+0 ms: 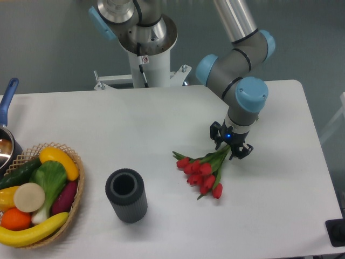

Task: Pick up the flowers from the table
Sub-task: 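Close the gripper around the tulip stems, then lift the red tulip bunch up off the table by its stems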

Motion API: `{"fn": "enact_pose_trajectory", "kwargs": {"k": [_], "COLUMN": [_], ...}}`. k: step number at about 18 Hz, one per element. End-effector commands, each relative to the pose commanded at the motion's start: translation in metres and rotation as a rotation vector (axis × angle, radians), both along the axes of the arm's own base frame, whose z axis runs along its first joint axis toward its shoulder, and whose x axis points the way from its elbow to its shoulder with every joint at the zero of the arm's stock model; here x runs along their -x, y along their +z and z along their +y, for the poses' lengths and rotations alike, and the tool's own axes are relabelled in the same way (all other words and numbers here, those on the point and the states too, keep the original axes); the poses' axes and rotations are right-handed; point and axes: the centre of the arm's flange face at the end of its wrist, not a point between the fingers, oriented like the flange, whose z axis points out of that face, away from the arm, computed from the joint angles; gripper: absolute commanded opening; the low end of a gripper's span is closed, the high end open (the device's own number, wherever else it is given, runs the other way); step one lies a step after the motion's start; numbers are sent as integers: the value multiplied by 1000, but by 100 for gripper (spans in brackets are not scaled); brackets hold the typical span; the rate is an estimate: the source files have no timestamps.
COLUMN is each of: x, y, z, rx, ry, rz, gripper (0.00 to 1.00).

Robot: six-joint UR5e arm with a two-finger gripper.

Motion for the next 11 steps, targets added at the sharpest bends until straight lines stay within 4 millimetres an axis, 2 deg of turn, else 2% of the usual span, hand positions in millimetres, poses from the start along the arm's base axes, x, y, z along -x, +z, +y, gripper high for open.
{"fn": "enact_pose_trajectory", "kwargs": {"k": [4, 8, 11], "x": [2, 5, 9], "y": [3, 10, 25], "z": [1, 0, 0], "rx": [-3, -9, -27], "ry": [-2, 2, 6], "rz": [7, 18, 42], "gripper": [26, 23, 23]}}
